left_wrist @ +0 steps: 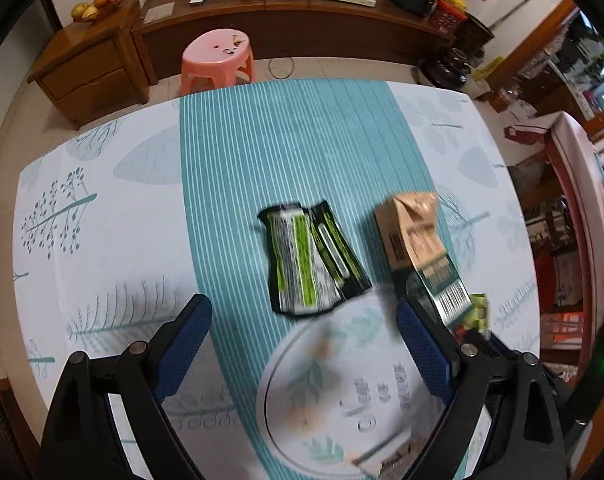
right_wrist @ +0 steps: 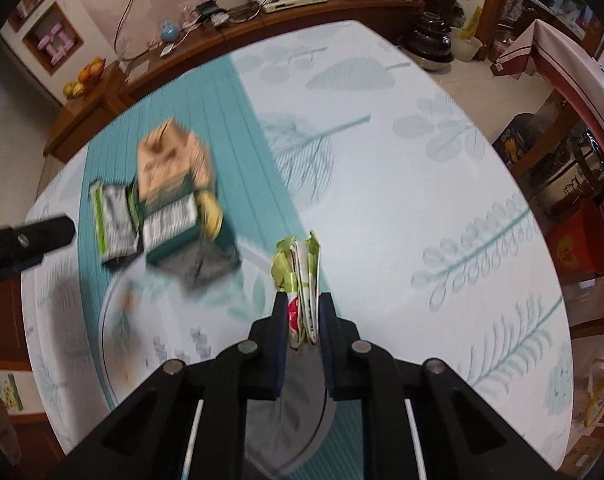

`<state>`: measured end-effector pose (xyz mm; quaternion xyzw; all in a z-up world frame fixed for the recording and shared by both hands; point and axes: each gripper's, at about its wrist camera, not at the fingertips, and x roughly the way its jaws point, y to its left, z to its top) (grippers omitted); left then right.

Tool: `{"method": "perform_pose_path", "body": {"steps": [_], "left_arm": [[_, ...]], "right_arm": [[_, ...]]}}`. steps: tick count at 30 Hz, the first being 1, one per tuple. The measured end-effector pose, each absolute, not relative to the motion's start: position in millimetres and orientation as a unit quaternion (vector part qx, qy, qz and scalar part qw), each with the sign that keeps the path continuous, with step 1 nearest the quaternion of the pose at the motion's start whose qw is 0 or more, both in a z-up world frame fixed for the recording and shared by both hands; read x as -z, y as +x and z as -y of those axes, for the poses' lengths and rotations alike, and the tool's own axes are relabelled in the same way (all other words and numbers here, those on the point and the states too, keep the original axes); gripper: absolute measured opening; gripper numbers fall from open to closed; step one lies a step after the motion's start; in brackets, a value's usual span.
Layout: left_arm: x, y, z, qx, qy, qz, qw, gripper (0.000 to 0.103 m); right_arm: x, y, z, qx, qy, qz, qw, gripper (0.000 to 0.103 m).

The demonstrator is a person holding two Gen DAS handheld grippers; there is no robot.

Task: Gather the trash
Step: 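Grasp the green-white snack packet with the right tool while the left tool grasps the dark green packet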

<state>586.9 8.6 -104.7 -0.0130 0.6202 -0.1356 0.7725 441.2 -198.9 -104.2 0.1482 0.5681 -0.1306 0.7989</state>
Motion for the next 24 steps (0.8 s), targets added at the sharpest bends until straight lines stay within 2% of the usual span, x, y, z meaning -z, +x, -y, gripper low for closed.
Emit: {"method": "perform_pose_path", "body": {"steps": [8, 20, 24], "left_arm": [[132.7, 615.5, 1.8, 0.099, -0.020, -0.634, 0.767, 0.092], [163.0, 624.5, 24.4, 0.070, -0.001, -0.657, 0.750, 0.091], [163.2, 621.9, 26.9, 0.058, 0.027, -0.649, 0.758, 0.071]], "right_arm": [[99.8, 468.3, 211.8, 0.130, 0.161, -0.551, 0.809, 0.014], [108.0, 461.3, 210.9, 0.120, 0.174, -0.551, 0.807, 0.014], [108.3, 456.5, 209.9, 0.116, 0.176, -0.552, 0.807, 0.014]]}}
